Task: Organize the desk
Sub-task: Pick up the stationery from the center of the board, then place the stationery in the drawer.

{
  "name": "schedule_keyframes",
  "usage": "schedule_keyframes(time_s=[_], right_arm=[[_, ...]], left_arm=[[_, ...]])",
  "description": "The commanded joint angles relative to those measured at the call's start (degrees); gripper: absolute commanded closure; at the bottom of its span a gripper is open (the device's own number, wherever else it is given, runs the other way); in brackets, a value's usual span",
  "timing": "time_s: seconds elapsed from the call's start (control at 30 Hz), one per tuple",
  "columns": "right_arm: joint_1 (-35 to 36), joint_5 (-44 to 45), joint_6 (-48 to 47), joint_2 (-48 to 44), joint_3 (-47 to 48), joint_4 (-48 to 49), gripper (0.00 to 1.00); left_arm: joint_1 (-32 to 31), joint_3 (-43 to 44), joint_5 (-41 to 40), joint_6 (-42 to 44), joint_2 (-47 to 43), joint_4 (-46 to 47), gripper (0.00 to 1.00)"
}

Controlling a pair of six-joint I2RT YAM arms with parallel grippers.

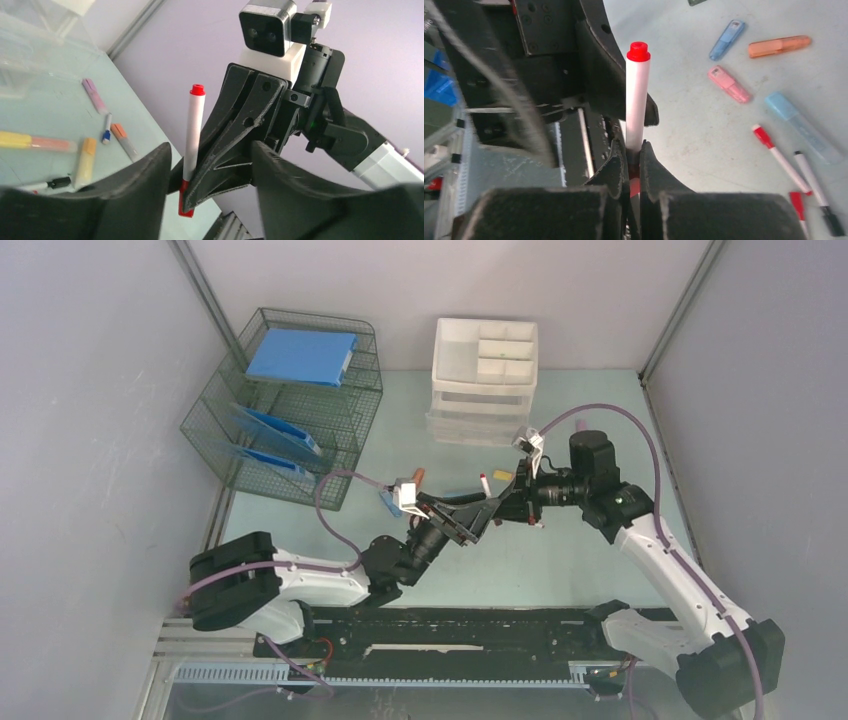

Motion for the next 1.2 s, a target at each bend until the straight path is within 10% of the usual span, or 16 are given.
schedule_keyframes(time_s=[0.0,0.2,0.43,1.17], right_arm=[[-0.5,5.5,-17.8,1.6,7.4,-11.1,1.0],[-0.3,27.4,-32.4,6.6,13.6,-12.9,1.0],[1.0,43.4,-43.1,17.6,25.1,-10.2,1.0],[5.1,59.0,-50.7,44.1,50.2,-9.5,0.84]], left_arm=[[0.8,-0.6,1.2,3.2,-6.0,-1.4,0.28],[6.4,-4.0,8.2,6.0,-18.3,-22.2,0.01],[12.6,-4.6,13.7,11.4,-29.0,-48.2,0.0],[13.8,-10.5,8.8,15.6,-39.8,-61.5,0.0]])
